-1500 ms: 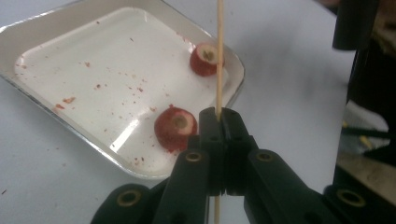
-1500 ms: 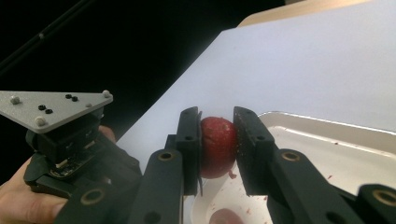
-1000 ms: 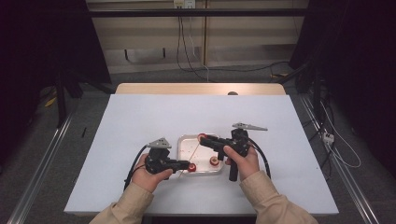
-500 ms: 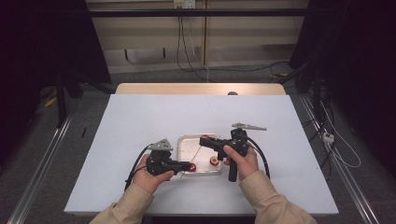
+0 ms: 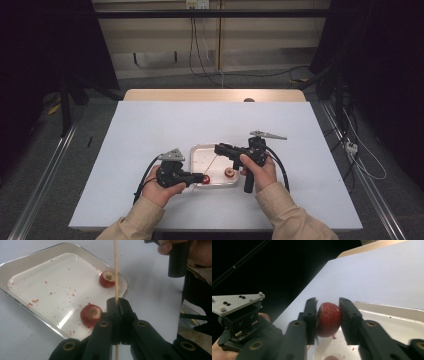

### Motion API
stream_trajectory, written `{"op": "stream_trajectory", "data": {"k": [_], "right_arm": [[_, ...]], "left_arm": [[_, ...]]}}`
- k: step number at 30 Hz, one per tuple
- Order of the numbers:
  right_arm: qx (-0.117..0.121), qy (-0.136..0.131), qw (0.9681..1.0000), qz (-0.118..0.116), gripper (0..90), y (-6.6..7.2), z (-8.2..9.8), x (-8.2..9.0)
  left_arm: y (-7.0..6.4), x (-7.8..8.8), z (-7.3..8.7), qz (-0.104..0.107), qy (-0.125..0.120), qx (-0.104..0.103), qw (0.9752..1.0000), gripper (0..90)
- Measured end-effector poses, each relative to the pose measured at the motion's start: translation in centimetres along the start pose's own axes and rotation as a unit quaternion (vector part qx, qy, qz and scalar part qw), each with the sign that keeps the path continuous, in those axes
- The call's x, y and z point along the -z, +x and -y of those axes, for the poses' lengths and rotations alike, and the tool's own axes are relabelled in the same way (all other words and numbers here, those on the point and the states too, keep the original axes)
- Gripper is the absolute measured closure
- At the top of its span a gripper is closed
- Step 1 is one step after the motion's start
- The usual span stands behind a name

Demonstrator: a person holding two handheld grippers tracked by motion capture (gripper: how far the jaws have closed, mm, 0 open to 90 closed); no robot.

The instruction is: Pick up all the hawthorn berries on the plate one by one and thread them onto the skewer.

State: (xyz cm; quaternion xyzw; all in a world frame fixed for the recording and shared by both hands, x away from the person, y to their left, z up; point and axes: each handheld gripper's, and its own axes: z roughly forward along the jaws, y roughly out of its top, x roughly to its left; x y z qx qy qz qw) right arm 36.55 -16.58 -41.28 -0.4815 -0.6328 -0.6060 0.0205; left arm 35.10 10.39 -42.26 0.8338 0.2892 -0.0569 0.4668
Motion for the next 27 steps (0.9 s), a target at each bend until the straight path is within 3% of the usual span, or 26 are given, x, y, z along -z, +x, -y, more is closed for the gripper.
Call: {"op": "stream_trajectory", "data": {"k": [4, 6, 9, 14, 16, 23, 27], "right_arm": [[0.000, -0.003, 1.0000, 0.003, 72.2, 0.08, -0.01, 0.05], [-0.011, -0.007, 0.9999, -0.008, 73.0, 0.02, -0.06, 0.07], [-0.014, -0.004, 0.9998, -0.013, 73.5, 0.08, -0.12, 0.14], [-0.009, -0.002, 0.9999, -0.014, 73.7, 0.02, -0.21, 0.27], [-0.023, -0.004, 0.9995, -0.021, 73.5, -0.35, -0.35, 0.33], [-0.032, 0.002, 0.9990, -0.032, 73.5, -0.29, -0.46, 0.24], [-0.031, 0.001, 0.9990, -0.033, 73.9, -0.14, -0.37, 0.19]], "left_arm": [[-0.19, -0.06, 0.00, -0.001, -0.005, -0.008, 1.0000, 89.6], [-0.28, -0.01, -0.03, -0.008, -0.004, -0.014, 0.9999, 89.7], [-0.09, -0.03, -0.03, -0.009, -0.004, -0.010, 0.9999, 89.8], [0.02, -0.10, -0.16, -0.001, -0.013, -0.010, 0.9999, 89.8], [-0.19, 0.07, -0.21, -0.001, -0.014, -0.015, 0.9998, 89.8], [-0.38, 0.28, -0.13, 0.007, -0.016, -0.022, 0.9996, 89.7], [-0.47, 0.41, -0.12, -0.009, -0.016, -0.032, 0.9993, 89.8]]}}
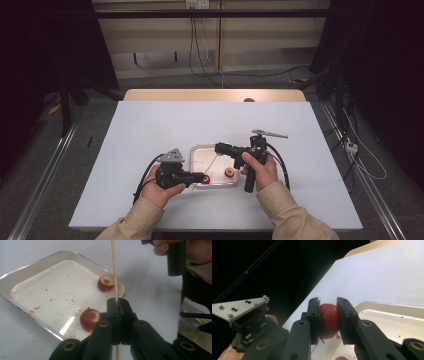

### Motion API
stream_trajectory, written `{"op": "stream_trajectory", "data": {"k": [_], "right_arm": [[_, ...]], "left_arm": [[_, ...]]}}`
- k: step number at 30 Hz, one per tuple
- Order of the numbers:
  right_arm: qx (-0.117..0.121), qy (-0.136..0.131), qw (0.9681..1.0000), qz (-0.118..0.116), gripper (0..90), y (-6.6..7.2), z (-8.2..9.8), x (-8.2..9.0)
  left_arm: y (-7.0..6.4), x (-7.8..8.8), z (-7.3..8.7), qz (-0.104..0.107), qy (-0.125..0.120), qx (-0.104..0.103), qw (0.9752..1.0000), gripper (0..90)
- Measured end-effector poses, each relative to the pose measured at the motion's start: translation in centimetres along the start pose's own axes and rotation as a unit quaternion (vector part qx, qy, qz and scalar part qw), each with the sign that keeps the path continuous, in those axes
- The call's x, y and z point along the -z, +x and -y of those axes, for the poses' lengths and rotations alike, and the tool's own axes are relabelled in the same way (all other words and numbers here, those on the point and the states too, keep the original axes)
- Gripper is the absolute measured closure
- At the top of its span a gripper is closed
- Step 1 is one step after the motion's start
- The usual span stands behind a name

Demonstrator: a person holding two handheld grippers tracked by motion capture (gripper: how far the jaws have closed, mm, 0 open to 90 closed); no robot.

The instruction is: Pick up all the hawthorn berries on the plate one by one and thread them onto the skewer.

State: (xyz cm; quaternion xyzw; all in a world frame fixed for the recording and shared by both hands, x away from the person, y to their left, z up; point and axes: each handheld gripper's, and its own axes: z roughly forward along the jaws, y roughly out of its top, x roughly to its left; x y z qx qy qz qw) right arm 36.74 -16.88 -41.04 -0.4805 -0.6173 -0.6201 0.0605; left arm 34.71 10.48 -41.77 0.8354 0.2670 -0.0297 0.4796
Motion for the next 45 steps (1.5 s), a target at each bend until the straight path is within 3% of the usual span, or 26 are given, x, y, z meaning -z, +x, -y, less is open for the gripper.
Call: {"op": "stream_trajectory", "data": {"k": [3, 10, 11, 12, 13, 14, 15, 16, 17, 19, 21, 26, 27, 29, 32, 34, 36, 40, 45], "right_arm": [[-0.003, -0.003, 1.0000, -0.003, 74.2, 0.2, 0.0, 0.1], [-0.025, -0.013, 0.9996, -0.006, 74.4, -0.2, 0.6, 0.2], [-0.023, -0.012, 0.9996, -0.003, 74.3, -0.2, 0.7, 0.1], [-0.025, -0.002, 0.9997, -0.008, 74.2, -0.3, 0.7, 0.0], [-0.033, 0.022, 0.9988, -0.030, 74.2, 0.0, 1.1, -0.4], [-0.025, 0.050, 0.9975, -0.044, 74.3, 0.5, 1.9, -1.2], [0.001, 0.058, 0.9978, -0.031, 74.4, 1.4, 2.6, -2.0], [0.031, 0.056, 0.9978, -0.017, 74.5, 2.0, 2.7, -2.4], [0.037, 0.056, 0.9976, -0.014, 74.4, 2.0, 2.6, -2.5], [0.022, 0.041, 0.9988, -0.015, 74.2, 1.5, 2.2, -2.5], [0.018, 0.036, 0.9991, -0.013, 74.0, 1.3, 1.9, -2.4], [0.037, 0.028, 0.9989, -0.008, 73.3, 1.5, 1.9, -2.5], [0.038, 0.028, 0.9989, -0.006, 72.0, 1.5, 1.9, -2.5], [0.033, 0.026, 0.9991, -0.008, 51.8, 1.5, 1.9, -2.6], [0.043, 0.005, 0.9990, 0.006, 46.9, 1.4, 1.5, -2.1], [0.038, -0.002, 0.9992, 0.013, 37.7, 1.2, 1.1, -1.6], [0.047, -0.002, 0.9985, 0.028, 36.5, 0.8, 0.9, -1.0], [0.060, 0.009, 0.9966, 0.056, 25.6, 0.0, 0.7, -0.3], [0.091, 0.037, 0.9907, 0.093, 20.9, -0.9, 1.0, 0.2]], "left_arm": [[-0.2, 0.0, -0.1, -0.007, 0.004, -0.006, 0.9999, 89.9], [0.1, 0.0, -0.1, -0.005, -0.002, 0.008, 0.9999, 89.9], [0.1, 0.0, -0.1, -0.005, -0.015, 0.011, 0.9998, 90.0], [0.1, 0.0, -0.2, 0.013, -0.032, 0.022, 0.9992, 89.9], [0.0, -0.1, -0.7, 0.014, -0.042, 0.024, 0.9987, 90.0], [-0.3, -0.2, -1.1, -0.005, -0.032, 0.019, 0.9993, 90.0], [-0.3, -0.3, -1.3, -0.021, -0.015, 0.007, 0.9997, 89.9], [0.0, -0.3, -1.1, -0.013, -0.026, 0.025, 0.9992, 89.8], [0.3, -0.1, -0.9, -0.008, -0.038, 0.038, 0.9985, 89.8], [0.3, 0.0, -0.8, -0.016, -0.020, 0.026, 0.9993, 89.7], [0.4, 0.1, -0.8, -0.013, -0.023, 0.028, 0.9992, 89.6], [0.5, 0.1, -0.7, -0.017, -0.029, 0.035, 0.9988, 89.6], [0.6, 0.2, -0.7, -0.014, -0.030, 0.038, 0.9987, 89.5], [0.8, 0.2, -0.5, -0.019, -0.033, 0.047, 0.9982, 89.5], [1.3, 0.3, -0.1, -0.026, -0.031, 0.061, 0.9973, 89.4], [1.4, 0.4, 0.1, -0.027, -0.027, 0.060, 0.9974, 89.4], [1.6, 0.6, 0.2, -0.033, -0.025, 0.060, 0.9974, 89.4], [1.8, 1.0, 0.5, -0.044, -0.026, 0.059, 0.9970, 89.3], [1.9, 1.3, 0.7, -0.046, -0.025, 0.056, 0.9971, 89.3]]}}
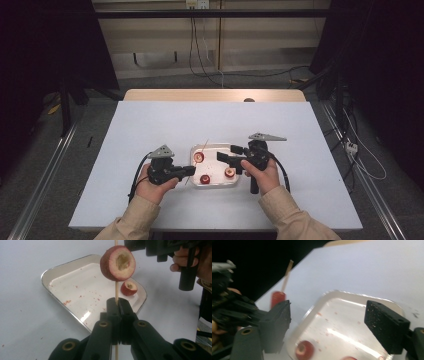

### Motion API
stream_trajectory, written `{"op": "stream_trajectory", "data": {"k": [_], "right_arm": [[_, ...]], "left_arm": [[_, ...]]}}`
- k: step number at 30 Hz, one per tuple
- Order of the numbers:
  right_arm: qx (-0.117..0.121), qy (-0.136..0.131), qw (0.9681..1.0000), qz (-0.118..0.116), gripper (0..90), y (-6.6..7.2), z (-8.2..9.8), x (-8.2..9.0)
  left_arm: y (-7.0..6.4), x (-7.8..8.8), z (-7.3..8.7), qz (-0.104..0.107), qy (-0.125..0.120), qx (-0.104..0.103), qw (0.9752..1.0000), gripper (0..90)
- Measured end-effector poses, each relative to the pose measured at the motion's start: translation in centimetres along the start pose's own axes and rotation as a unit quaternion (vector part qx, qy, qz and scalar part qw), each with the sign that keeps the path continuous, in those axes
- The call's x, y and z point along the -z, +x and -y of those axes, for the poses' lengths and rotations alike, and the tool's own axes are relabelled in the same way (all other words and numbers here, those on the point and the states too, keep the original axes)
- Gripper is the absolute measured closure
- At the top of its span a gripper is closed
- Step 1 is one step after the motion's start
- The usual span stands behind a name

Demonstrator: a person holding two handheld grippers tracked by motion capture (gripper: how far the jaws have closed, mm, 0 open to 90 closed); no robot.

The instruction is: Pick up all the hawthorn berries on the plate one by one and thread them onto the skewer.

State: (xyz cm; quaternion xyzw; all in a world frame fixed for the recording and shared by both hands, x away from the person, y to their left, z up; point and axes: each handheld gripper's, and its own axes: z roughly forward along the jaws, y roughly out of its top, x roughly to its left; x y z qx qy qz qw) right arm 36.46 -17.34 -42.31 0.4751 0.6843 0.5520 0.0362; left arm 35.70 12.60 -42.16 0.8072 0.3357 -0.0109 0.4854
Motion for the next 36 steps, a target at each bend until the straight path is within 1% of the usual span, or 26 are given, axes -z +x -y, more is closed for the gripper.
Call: {"op": "stream_trajectory", "data": {"k": [2, 3, 5, 6, 9, 11, 13, 16, 17, 23, 26, 27, 33, 36], "right_arm": [[0.010, 0.011, 0.9998, 0.014, 20.9, -0.3, 0.3, 0.1], [0.016, 0.011, 0.9996, 0.018, 20.9, -0.4, 0.4, 0.1], [0.018, 0.019, 0.9992, 0.028, 20.7, -0.6, 0.6, 0.2], [0.015, 0.021, 0.9992, 0.030, 20.9, -0.7, 0.7, 0.2], [0.028, 0.033, 0.9985, 0.034, 22.8, -0.6, 0.9, 0.1], [0.046, 0.045, 0.9972, 0.039, 26.4, -0.4, 1.1, 0.1], [0.064, 0.057, 0.9951, 0.049, 31.3, -0.3, 1.4, 0.1], [0.074, 0.069, 0.9934, 0.053, 40.9, -0.6, 1.8, 0.2], [0.078, 0.073, 0.9926, 0.058, 43.5, -0.7, 1.9, 0.2], [0.102, 0.095, 0.9877, 0.070, 53.2, -0.8, 2.7, 0.4], [0.102, 0.098, 0.9868, 0.078, 55.9, -0.9, 2.9, 0.3], [0.102, 0.099, 0.9871, 0.074, 58.2, -0.9, 3.0, 0.2], [0.096, 0.108, 0.9875, 0.063, 58.9, -0.7, 3.4, -0.2], [0.095, 0.108, 0.9880, 0.057, 61.1, -0.6, 3.6, -0.4]], "left_arm": [[0.1, 0.1, 0.1, -0.001, -0.002, 0.002, 1.0000, 89.3], [0.1, 0.2, 0.1, 0.001, -0.001, 0.002, 1.0000, 89.3], [0.0, 0.2, 0.2, 0.002, -0.003, 0.002, 1.0000, 89.2], [0.0, 0.2, 0.2, 0.005, -0.003, 0.001, 1.0000, 89.3], [0.0, 0.2, 0.2, 0.004, -0.003, 0.001, 1.0000, 89.3], [0.0, 0.3, 0.3, 0.004, -0.002, 0.002, 1.0000, 89.3], [0.0, 0.3, 0.4, 0.004, -0.002, 0.004, 1.0000, 89.3], [-0.1, 0.5, 0.4, 0.005, -0.005, 0.003, 1.0000, 89.2], [-0.1, 0.5, 0.4, 0.005, -0.006, 0.003, 1.0000, 89.2], [-0.1, 0.8, 0.6, 0.003, -0.005, 0.003, 1.0000, 89.3], [-0.2, 0.9, 0.6, 0.003, -0.005, 0.002, 1.0000, 89.3], [-0.2, 0.9, 0.6, 0.003, -0.002, 0.001, 1.0000, 89.3], [-0.3, 0.8, 0.5, 0.006, -0.004, -0.001, 1.0000, 89.3], [-0.3, 0.8, 0.4, 0.007, -0.004, -0.001, 1.0000, 89.2]]}}
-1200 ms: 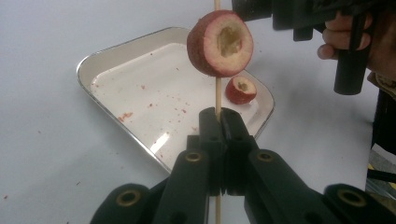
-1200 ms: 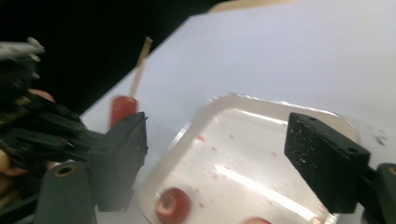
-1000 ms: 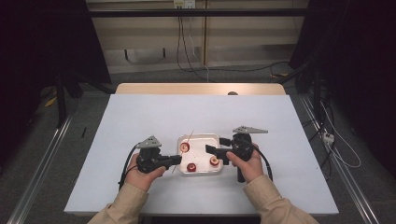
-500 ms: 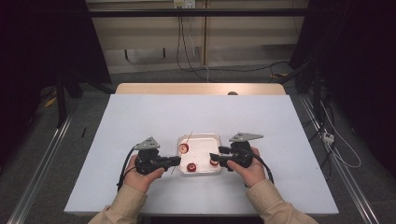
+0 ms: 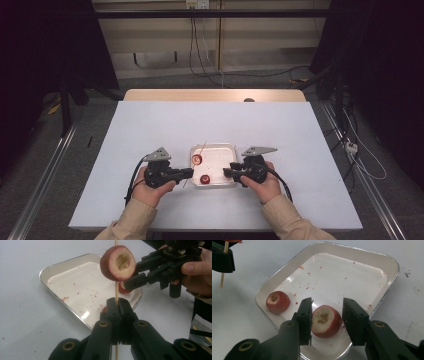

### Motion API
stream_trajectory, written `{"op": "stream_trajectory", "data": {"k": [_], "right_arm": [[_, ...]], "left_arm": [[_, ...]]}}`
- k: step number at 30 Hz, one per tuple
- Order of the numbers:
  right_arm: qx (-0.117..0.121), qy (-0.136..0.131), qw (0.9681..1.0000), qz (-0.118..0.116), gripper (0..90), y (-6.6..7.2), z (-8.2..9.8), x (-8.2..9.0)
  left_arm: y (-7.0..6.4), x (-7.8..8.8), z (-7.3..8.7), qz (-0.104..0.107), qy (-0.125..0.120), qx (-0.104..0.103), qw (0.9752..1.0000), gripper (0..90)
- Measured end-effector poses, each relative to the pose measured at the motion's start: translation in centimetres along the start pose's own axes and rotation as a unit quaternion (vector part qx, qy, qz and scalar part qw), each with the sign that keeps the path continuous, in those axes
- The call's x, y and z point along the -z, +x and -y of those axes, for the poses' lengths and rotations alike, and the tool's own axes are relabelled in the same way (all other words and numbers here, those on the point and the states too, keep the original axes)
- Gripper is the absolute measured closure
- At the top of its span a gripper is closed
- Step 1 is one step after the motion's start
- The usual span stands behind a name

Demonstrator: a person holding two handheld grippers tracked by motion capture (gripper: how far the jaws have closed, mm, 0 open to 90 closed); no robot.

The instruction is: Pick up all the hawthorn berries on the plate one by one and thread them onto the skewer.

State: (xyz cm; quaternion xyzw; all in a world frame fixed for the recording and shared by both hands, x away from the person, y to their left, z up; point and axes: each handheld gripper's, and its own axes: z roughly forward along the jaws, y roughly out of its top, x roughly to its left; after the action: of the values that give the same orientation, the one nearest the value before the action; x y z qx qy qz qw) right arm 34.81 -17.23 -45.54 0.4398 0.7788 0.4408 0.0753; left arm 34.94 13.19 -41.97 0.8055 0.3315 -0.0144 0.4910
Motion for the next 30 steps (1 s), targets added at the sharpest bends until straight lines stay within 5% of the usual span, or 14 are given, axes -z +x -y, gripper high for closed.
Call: {"op": "stream_trajectory", "data": {"k": [5, 7, 10, 13, 21, 30], "right_arm": [[-0.008, -0.001, 0.9999, -0.006, 62.3, 0.2, 0.1, -0.2], [-0.014, -0.001, 0.9999, -0.010, 70.5, 0.2, 0.1, -0.2], [-0.034, -0.001, 0.9988, -0.035, 74.2, 0.3, 0.3, -0.3], [-0.039, 0.003, 0.9987, -0.034, 64.3, 0.5, 0.6, -0.8], [-0.060, -0.001, 0.9961, -0.064, 55.6, 1.1, 0.7, -1.5], [-0.067, -0.004, 0.9944, -0.082, 56.7, 1.7, 0.8, -2.2]], "left_arm": [[0.0, -0.1, 0.0, 0.004, 0.001, -0.001, 1.0000, 89.2], [0.0, -0.1, -0.1, 0.004, 0.002, -0.001, 1.0000, 89.2], [0.0, -0.1, -0.2, 0.007, 0.001, -0.002, 1.0000, 89.2], [0.0, -0.1, -0.2, 0.008, -0.001, -0.001, 1.0000, 89.2], [0.1, 0.2, -0.1, 0.004, -0.001, -0.001, 1.0000, 89.2], [0.2, 0.2, -0.1, 0.005, 0.002, -0.002, 1.0000, 89.2]]}}
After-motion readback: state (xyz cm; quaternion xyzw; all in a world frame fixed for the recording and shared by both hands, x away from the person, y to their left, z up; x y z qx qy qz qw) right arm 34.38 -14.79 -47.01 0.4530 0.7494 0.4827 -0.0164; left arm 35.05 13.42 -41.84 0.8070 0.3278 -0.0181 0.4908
